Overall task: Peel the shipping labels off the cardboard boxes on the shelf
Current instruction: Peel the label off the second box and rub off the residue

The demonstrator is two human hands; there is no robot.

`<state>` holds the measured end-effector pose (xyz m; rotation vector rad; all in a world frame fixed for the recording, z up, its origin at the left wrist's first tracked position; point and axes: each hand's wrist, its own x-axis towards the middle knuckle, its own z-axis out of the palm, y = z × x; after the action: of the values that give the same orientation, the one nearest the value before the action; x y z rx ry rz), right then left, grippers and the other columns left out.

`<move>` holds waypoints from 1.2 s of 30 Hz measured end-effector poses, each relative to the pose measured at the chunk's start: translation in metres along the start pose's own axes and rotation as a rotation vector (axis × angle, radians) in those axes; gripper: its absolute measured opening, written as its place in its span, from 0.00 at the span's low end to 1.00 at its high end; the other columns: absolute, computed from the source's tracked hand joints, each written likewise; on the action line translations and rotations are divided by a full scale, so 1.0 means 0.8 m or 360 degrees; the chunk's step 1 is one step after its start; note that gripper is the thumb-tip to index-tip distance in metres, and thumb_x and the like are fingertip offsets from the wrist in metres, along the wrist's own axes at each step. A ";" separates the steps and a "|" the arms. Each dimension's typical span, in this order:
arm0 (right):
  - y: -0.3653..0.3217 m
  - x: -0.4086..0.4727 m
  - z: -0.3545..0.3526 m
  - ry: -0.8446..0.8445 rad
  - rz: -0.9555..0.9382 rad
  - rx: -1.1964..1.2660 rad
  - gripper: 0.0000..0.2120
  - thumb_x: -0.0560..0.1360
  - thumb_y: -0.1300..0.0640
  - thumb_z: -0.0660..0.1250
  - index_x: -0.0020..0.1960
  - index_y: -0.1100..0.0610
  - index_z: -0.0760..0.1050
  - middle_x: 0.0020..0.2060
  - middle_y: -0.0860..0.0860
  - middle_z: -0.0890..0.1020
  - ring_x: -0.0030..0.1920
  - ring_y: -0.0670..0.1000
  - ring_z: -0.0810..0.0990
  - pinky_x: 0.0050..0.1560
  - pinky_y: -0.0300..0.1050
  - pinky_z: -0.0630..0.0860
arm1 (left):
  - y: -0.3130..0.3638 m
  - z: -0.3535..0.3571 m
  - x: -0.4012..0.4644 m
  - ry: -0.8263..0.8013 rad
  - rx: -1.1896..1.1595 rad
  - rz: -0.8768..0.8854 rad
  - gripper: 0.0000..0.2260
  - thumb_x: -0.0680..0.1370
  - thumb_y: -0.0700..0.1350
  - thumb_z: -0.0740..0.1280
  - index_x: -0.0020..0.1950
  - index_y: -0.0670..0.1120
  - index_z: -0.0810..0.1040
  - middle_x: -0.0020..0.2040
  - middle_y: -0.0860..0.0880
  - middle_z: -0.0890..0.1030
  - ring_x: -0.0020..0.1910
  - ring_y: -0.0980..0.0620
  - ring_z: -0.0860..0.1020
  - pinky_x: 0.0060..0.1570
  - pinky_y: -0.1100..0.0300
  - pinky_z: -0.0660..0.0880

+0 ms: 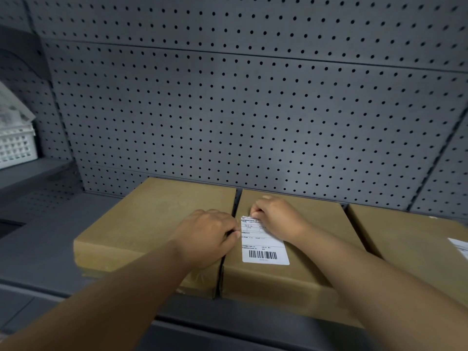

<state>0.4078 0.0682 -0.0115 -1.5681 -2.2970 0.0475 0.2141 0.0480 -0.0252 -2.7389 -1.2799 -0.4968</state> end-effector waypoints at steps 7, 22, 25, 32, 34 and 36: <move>0.001 -0.001 -0.001 0.0000 0.0042 0.0049 0.08 0.78 0.60 0.60 0.45 0.60 0.77 0.48 0.55 0.79 0.48 0.53 0.76 0.47 0.39 0.66 | -0.002 0.001 0.001 0.0005 -0.0010 0.0014 0.27 0.72 0.60 0.42 0.54 0.54 0.77 0.53 0.57 0.80 0.52 0.56 0.76 0.53 0.58 0.71; 0.047 -0.058 -0.047 0.0090 0.0240 0.0118 0.06 0.77 0.60 0.62 0.44 0.56 0.78 0.42 0.48 0.79 0.45 0.46 0.74 0.39 0.32 0.64 | -0.002 0.001 0.001 0.0039 -0.0019 0.0038 0.26 0.73 0.60 0.43 0.52 0.53 0.78 0.52 0.57 0.81 0.51 0.56 0.77 0.52 0.57 0.71; 0.060 -0.070 -0.063 0.0115 0.0323 0.0131 0.06 0.76 0.60 0.63 0.45 0.57 0.79 0.41 0.46 0.78 0.45 0.48 0.75 0.44 0.33 0.67 | -0.001 -0.002 0.001 0.0033 -0.0015 0.0041 0.25 0.73 0.60 0.43 0.50 0.54 0.77 0.50 0.57 0.81 0.49 0.56 0.76 0.49 0.59 0.70; 0.088 -0.107 -0.140 0.0349 0.0539 0.0273 0.08 0.77 0.58 0.62 0.40 0.51 0.74 0.38 0.47 0.78 0.43 0.50 0.76 0.40 0.37 0.68 | 0.002 -0.005 0.003 -0.0027 0.0052 0.0100 0.19 0.77 0.57 0.48 0.52 0.52 0.76 0.51 0.55 0.80 0.49 0.55 0.76 0.51 0.58 0.70; 0.078 -0.110 -0.152 0.0377 0.0530 0.0349 0.06 0.77 0.58 0.62 0.43 0.55 0.76 0.40 0.48 0.79 0.44 0.48 0.76 0.41 0.34 0.67 | 0.005 -0.010 0.005 -0.0086 0.0109 0.0101 0.21 0.77 0.58 0.46 0.51 0.51 0.76 0.50 0.55 0.80 0.48 0.53 0.76 0.51 0.57 0.71; 0.059 -0.106 -0.153 0.0367 0.0467 0.0390 0.06 0.77 0.58 0.63 0.42 0.52 0.76 0.39 0.45 0.79 0.44 0.47 0.77 0.43 0.33 0.69 | 0.009 -0.016 0.009 -0.0169 0.0138 0.0053 0.20 0.79 0.58 0.48 0.49 0.50 0.76 0.47 0.53 0.80 0.47 0.52 0.77 0.50 0.56 0.70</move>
<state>0.5148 -0.0119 0.0691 -1.6702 -1.8001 0.2031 0.2207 0.0459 -0.0100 -2.7427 -1.2443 -0.2891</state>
